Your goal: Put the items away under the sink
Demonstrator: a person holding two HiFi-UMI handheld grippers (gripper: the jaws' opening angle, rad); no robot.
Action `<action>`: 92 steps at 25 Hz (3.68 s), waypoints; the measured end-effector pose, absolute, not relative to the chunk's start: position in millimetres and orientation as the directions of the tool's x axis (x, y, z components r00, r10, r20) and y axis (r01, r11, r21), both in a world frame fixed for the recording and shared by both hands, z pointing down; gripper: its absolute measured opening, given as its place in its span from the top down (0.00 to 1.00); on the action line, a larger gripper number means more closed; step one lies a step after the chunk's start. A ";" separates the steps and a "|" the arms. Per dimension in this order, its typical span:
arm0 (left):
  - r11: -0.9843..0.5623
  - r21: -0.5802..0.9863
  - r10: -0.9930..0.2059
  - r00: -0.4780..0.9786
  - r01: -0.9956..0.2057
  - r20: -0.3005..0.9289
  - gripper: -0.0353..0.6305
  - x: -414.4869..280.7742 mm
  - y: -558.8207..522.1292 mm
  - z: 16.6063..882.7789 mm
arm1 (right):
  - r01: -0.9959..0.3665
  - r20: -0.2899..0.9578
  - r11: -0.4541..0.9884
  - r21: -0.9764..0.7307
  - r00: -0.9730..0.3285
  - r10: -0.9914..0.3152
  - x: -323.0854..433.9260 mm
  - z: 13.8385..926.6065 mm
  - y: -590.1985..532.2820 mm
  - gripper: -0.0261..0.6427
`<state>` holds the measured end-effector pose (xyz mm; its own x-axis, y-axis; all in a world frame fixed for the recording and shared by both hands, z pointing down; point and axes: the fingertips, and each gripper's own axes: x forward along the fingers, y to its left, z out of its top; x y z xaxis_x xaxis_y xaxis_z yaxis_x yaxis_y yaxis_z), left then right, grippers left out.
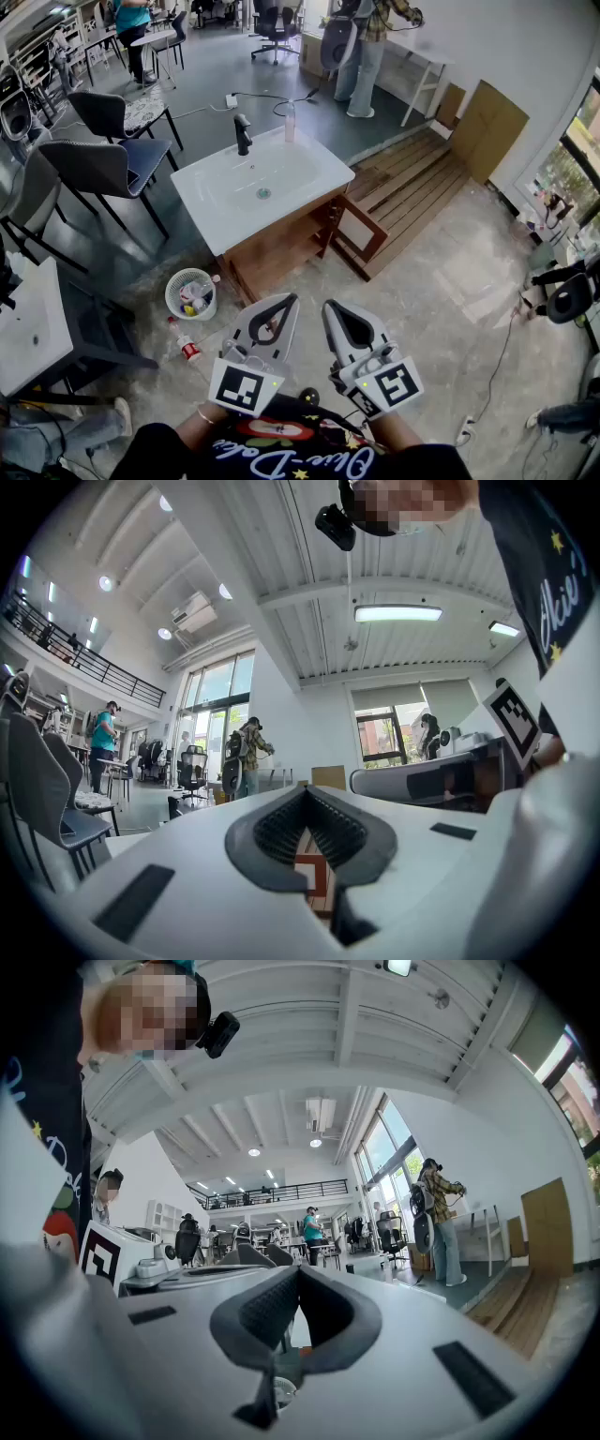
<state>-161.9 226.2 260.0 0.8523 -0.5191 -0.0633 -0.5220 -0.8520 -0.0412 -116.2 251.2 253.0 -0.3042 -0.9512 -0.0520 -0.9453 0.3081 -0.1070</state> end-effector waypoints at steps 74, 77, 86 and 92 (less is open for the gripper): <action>-0.792 -0.069 -0.604 0.795 -0.607 -0.061 0.94 -64.1 228.2 264.4 | -0.949 -0.069 0.288 -0.131 -0.281 -0.957 4.1 257.3 261.6 0.95; -0.793 -0.063 -0.602 0.795 -0.606 -0.068 0.94 -60.9 218.5 263.3 | -0.948 -0.057 0.292 -0.124 -0.287 -0.956 6.1 258.8 250.3 0.95; -0.792 -0.059 -0.603 0.794 -0.607 -0.077 0.94 -49.6 186.8 262.8 | -0.947 -0.063 0.297 -0.119 -0.291 -0.955 15.3 257.9 219.5 0.95; -0.784 -0.061 -0.614 0.787 -0.617 -0.063 0.94 -48.2 163.8 266.8 | -0.943 -0.045 0.306 -0.132 -0.303 -0.952 18.0 261.7 194.5 0.95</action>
